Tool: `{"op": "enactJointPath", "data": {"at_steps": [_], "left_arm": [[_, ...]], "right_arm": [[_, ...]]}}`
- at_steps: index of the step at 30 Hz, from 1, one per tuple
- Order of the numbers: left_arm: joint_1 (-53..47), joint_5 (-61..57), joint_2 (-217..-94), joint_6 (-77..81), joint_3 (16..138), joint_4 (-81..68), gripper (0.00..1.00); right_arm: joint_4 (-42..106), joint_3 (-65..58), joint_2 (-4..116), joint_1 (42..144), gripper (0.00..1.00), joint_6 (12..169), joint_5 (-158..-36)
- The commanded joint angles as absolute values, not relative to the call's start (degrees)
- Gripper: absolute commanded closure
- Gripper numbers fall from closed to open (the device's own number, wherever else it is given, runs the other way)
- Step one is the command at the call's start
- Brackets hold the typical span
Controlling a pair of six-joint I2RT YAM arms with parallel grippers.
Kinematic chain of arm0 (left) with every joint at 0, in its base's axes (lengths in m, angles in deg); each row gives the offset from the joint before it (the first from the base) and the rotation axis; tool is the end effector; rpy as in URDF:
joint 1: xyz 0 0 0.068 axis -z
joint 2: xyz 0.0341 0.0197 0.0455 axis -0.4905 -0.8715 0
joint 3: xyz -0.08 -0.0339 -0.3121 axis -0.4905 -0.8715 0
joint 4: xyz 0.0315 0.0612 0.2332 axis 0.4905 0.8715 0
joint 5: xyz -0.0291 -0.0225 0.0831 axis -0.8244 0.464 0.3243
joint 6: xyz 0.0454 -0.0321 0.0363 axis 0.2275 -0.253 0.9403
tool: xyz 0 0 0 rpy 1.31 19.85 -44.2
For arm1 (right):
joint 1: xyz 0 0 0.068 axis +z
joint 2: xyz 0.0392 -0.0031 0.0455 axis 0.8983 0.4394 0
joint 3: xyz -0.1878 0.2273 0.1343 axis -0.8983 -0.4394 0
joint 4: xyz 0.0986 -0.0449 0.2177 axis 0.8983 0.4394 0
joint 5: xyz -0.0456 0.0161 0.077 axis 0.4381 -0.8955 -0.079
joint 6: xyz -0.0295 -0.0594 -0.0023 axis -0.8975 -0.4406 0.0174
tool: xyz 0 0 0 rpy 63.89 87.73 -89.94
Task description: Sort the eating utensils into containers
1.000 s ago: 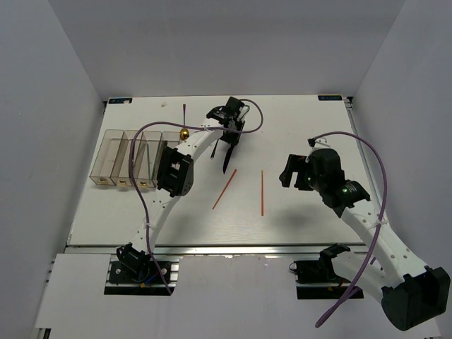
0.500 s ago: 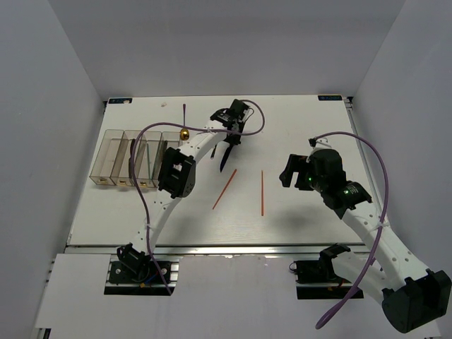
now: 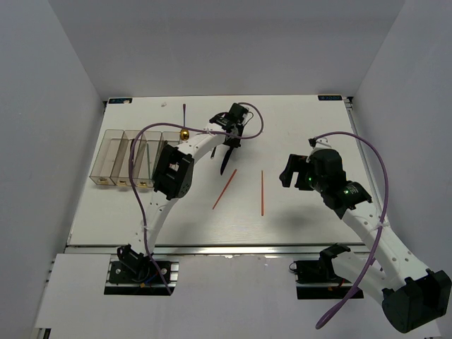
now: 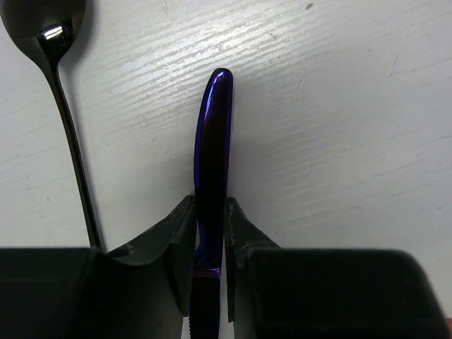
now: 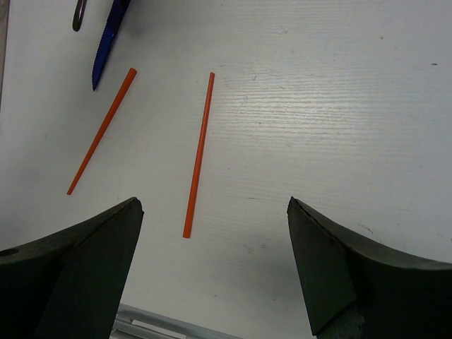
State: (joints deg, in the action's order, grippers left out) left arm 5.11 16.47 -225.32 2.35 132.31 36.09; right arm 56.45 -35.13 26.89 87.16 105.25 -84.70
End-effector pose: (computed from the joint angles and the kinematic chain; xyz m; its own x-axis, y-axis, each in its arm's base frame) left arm 0.4824 -0.3200 0.1789 -0.7818 0.2956 -0.5491 0.3285 0.9436 0.0402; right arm 0.1510 0.0605 0.3223 -0.5893 0.1505 -0.7938 -0.1254 0.9535 0.2739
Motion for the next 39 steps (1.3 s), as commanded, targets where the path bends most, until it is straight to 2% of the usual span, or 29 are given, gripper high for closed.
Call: {"op": "enactJointPath", "data": {"at_steps": [1,7,15,22,39], "left_arm": [[6.0,16.3,-225.3,2.6,132.0,43.4,1.0],[6.0,17.1,-222.7,2.8,131.0,43.2,1.0],[6.0,18.3,-221.3,3.6,135.5,45.8,1.0],[6.0,18.1,-216.8,3.8,131.3,43.6,1.0],[5.1,21.3,-210.8,4.3,131.5,46.4,1.0]], "right_arm": [[53.9,-35.3,26.1,86.9,0.12,104.1,-85.0],[53.9,-35.4,26.1,86.9,0.12,104.2,-84.8],[53.9,-35.4,26.3,87.0,0.12,104.2,-84.5],[53.7,-35.6,26.5,86.9,0.12,104.2,-84.3],[53.7,-35.5,26.8,87.0,0.12,104.1,-84.3]]}}
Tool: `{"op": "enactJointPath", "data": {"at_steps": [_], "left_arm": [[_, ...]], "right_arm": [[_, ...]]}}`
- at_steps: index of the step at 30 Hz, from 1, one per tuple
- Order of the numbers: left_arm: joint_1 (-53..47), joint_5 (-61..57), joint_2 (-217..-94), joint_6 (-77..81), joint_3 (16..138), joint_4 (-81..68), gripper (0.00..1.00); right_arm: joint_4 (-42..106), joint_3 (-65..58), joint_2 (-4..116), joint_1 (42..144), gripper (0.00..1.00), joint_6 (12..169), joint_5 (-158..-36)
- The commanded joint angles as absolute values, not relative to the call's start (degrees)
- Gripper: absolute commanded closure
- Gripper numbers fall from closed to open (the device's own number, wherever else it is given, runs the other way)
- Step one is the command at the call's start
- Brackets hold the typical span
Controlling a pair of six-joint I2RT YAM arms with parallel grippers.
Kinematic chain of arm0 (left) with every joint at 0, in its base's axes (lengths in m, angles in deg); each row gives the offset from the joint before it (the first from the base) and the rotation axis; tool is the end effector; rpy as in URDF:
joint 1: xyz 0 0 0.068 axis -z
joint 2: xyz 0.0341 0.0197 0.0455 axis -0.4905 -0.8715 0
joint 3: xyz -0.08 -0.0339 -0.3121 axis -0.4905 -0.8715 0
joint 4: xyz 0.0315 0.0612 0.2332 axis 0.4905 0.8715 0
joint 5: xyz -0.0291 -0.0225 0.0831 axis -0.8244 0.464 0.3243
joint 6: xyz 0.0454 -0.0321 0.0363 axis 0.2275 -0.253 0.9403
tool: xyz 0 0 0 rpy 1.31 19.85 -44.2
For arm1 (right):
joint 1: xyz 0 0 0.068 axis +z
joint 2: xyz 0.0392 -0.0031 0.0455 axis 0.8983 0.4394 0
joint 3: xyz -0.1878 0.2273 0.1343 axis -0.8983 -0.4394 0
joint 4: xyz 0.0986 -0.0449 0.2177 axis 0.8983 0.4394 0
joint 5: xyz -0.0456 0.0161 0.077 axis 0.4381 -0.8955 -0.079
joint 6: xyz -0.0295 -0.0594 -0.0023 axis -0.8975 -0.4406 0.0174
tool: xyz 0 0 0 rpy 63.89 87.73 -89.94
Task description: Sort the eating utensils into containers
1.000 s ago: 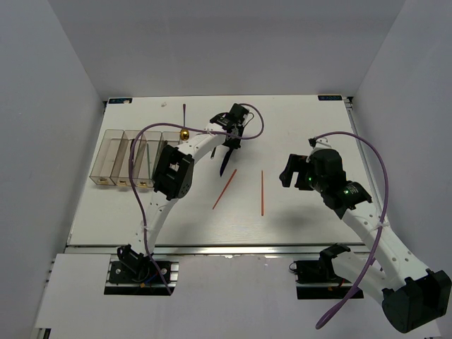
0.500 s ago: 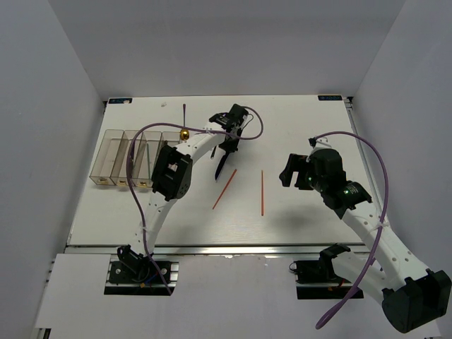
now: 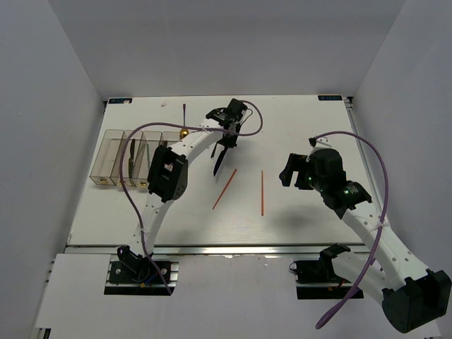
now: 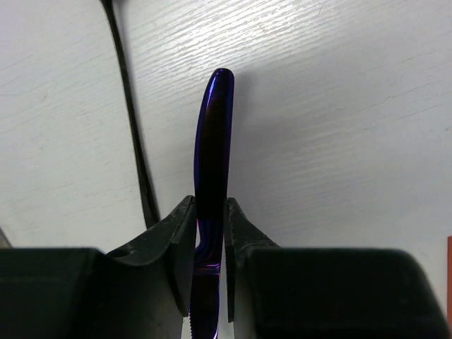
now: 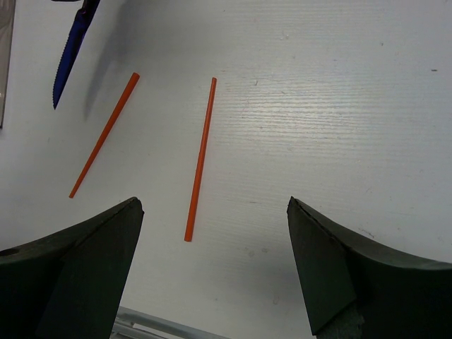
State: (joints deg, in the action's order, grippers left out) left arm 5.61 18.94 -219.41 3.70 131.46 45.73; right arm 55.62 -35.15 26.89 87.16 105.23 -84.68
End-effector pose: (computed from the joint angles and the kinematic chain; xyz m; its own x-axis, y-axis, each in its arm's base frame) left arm 0.4571 -0.3057 0.2206 -0.8010 0.3473 -0.4877 0.3386 0.9345 0.1094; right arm 0.1519 0.0608 0.3238 -0.5788 0.1546 -0.8007 -0.1289 0.9521 0.2771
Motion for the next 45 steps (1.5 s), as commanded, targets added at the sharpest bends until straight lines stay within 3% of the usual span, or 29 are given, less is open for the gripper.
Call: {"op": "enactJointPath", "data": {"at_steps": [1,7,11,23,32,45], "left_arm": [[4.6,21.5,-209.9,4.2,130.4,46.7,1.0],[1.5,23.0,-199.3,4.3,122.5,46.6,1.0],[-3.4,20.8,-191.3,4.6,110.6,44.0,1.0],[-32.3,15.8,-178.0,9.7,93.9,34.6,1.0],[-35.7,14.8,-181.7,13.7,95.8,29.4,1.0],[-37.3,16.3,-177.9,26.5,84.1,11.3,1.0]], "right_arm": [[53.8,-35.5,26.7,87.0,0.12,104.0,-84.3],[54.0,-34.9,26.7,87.0,0.13,104.0,-84.8],[54.4,-34.4,26.3,86.9,0.13,103.8,-85.1],[53.4,-34.0,25.4,87.0,0.13,103.4,-90.9],[52.0,-36.0,23.4,87.0,0.13,103.6,-96.0],[50.5,-37.6,19.8,87.0,0.13,103.8,-99.3]]}}
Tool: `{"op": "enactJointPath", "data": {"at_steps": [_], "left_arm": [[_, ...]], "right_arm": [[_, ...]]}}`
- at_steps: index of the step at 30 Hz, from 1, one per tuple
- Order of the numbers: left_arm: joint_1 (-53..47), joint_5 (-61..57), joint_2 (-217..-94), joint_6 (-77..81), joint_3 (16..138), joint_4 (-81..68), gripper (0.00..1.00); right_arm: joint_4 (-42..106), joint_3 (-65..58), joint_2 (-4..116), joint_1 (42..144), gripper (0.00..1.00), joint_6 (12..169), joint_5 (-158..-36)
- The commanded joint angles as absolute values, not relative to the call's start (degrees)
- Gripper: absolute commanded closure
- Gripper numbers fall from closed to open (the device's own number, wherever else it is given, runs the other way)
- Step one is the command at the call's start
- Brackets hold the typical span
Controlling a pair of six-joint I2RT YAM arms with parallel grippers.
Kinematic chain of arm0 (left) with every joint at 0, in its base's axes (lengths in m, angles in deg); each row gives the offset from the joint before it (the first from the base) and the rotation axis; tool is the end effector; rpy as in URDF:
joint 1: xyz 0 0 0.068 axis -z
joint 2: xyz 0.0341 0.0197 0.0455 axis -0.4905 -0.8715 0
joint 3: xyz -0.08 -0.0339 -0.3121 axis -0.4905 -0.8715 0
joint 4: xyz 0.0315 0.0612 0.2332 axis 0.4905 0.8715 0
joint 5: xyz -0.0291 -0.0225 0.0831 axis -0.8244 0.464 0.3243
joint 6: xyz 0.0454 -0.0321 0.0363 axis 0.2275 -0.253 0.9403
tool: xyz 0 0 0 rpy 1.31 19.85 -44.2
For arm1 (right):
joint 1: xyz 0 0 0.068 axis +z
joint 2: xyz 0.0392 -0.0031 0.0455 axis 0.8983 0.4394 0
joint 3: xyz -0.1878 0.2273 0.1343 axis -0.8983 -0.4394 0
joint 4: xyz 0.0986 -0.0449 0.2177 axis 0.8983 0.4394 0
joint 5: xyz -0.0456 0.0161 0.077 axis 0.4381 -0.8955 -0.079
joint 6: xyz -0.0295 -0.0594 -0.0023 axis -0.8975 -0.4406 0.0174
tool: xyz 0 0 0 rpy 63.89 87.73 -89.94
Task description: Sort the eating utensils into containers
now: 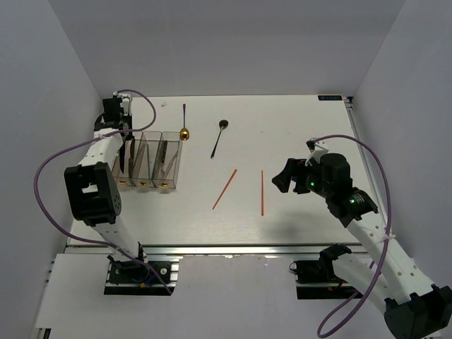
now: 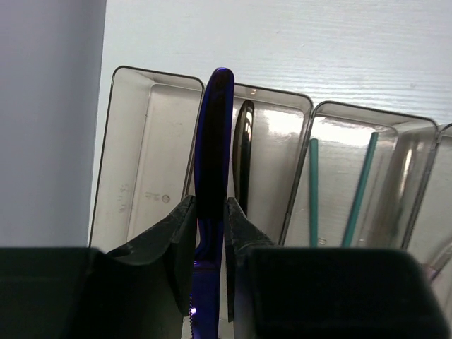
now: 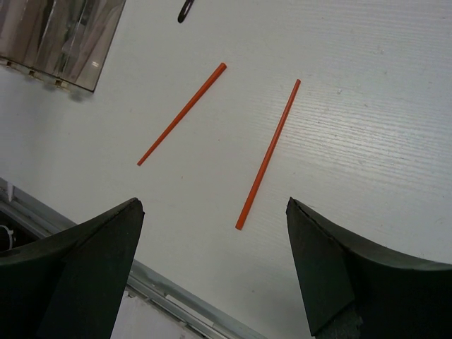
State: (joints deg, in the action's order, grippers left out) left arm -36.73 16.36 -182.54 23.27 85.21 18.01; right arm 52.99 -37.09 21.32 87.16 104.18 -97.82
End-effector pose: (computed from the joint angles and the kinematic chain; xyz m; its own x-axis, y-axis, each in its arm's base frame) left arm 0.4040 0.0615 0.3079 -0.7235 0.0662 -0.6871 -0.1361 0.9622 0.2360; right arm 0.1295 0.0643 0.3305 -0.5587 0.1413 -0.8172 -0.3406 0.8594 0.3814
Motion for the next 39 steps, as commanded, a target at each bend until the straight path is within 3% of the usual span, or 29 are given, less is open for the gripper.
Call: {"op": "enactJointPath", "data": {"at_steps": [1,13,16,22,29,32,36,39], "left_arm": [[-37.3,17.0,-177.9,26.8,83.6,10.4,1.0],[-38.4,14.3,-177.8,24.3,74.9,0.6,0.99],[-38.4,14.4,-178.1,23.2,75.4,0.8,0.72],[-38.4,15.3,-175.2,21.0,75.4,0.5,0.38],[-38.4,17.8,-171.7,18.3,75.4,0.9,0.29],[-38.1,14.3,-173.2,10.5,82.8,5.6,0.21],[-29.2,19.7,-187.3,6.9,101.6,17.7,0.04],[-23.9,24.8,-199.6,3.4,119.8,26.8,0.02]], "right_arm": [[50.5,-37.7,19.7,87.0,0.13,103.8,-99.4],[50.5,-37.7,20.3,87.0,0.13,103.6,-99.1],[50.5,-38.1,20.3,86.9,0.13,103.6,-98.8],[51.1,-37.1,21.1,87.0,0.13,103.5,-98.0],[51.4,-36.5,21.9,86.9,0.13,103.3,-96.7],[51.3,-36.6,22.8,87.0,0.13,103.3,-96.3],[51.3,-36.9,24.1,86.9,0.13,103.5,-95.1],[51.6,-36.8,25.0,86.9,0.13,103.6,-93.3]]}}
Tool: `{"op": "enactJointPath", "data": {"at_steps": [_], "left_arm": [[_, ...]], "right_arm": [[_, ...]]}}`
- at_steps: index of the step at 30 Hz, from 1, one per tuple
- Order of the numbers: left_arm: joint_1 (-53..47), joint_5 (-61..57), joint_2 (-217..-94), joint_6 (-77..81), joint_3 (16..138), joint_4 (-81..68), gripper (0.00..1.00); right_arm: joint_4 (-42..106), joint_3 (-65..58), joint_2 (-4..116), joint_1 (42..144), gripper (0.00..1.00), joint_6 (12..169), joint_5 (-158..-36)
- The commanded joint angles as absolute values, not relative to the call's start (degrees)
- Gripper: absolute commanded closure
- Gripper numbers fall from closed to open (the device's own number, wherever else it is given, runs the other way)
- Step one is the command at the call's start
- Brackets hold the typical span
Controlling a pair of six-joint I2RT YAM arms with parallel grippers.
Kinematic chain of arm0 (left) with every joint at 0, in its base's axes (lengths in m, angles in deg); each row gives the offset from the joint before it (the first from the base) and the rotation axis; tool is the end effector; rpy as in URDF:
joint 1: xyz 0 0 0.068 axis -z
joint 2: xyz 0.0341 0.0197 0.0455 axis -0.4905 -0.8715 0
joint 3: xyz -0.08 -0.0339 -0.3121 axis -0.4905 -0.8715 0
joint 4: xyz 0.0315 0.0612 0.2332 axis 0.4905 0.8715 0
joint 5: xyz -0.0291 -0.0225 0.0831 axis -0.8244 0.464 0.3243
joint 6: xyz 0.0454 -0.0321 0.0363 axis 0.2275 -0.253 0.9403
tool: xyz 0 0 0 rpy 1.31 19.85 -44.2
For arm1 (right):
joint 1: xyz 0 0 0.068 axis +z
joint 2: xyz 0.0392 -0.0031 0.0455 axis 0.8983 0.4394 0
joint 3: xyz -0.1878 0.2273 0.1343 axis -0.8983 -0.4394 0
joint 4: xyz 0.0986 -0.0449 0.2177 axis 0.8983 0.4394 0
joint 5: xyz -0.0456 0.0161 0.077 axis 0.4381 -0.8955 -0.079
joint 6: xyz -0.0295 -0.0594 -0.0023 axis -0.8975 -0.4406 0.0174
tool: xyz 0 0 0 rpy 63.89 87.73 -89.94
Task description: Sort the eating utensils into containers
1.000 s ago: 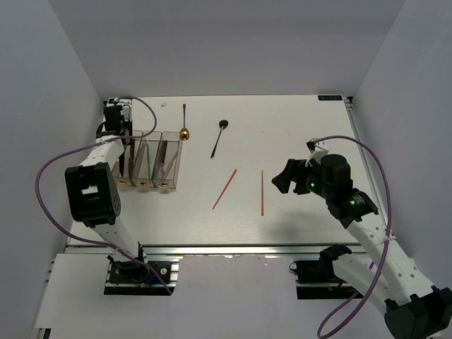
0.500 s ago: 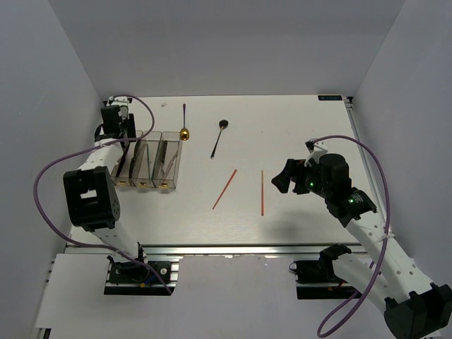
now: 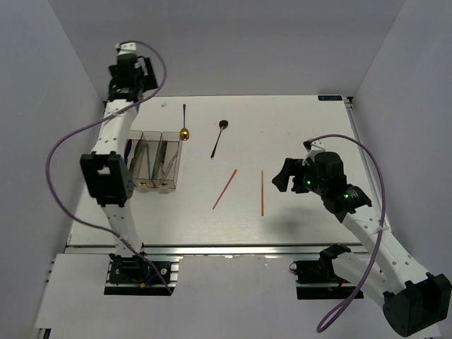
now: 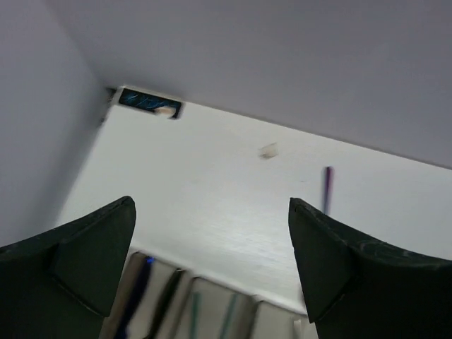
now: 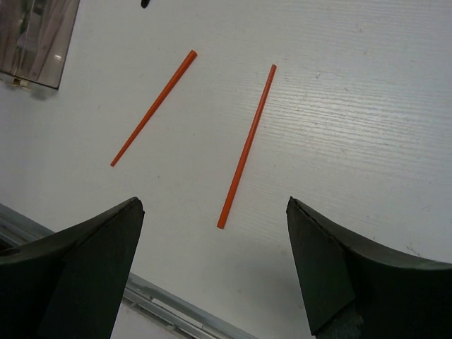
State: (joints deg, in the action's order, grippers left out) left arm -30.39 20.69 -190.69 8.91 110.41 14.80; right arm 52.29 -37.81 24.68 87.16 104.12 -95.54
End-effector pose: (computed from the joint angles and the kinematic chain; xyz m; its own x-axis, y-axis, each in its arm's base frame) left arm 0.4733 0.0216 0.4014 -0.3833 -0.0930 -0.9189 -0.2801 0.9598 0.0197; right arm 0.1423 0.0676 0.3198 -0.5915 0.1282 -0.7960 -0.2930 0.8856 0.3603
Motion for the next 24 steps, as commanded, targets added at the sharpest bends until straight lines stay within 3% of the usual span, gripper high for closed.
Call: {"op": "enactJointPath", "data": {"at_steps": [1,5,11,16,24], "left_arm": [[-23.7,24.6,-202.3,1.8,127.6,29.5,0.02],[-22.7,21.5,-212.0,-3.9,138.9,31.4,0.02],[-19.1,19.1,-217.4,-3.5,136.6,24.4,0.02],[-16.5,25.0,-221.2,-2.3,135.1,25.1,0.06],[-16.4,22.8,-224.0,-2.2,132.0,23.9,0.25]], "right_arm": [[51.9,-36.7,25.4,87.0,0.13,103.8,-93.0],[52.2,-36.6,26.8,86.9,0.13,104.0,-90.7],[52.9,-36.0,28.6,86.9,0.13,104.2,-89.3],[53.8,-35.3,28.0,86.9,0.13,104.2,-87.5],[54.2,-35.8,27.6,86.9,0.13,104.0,-87.4]]}}
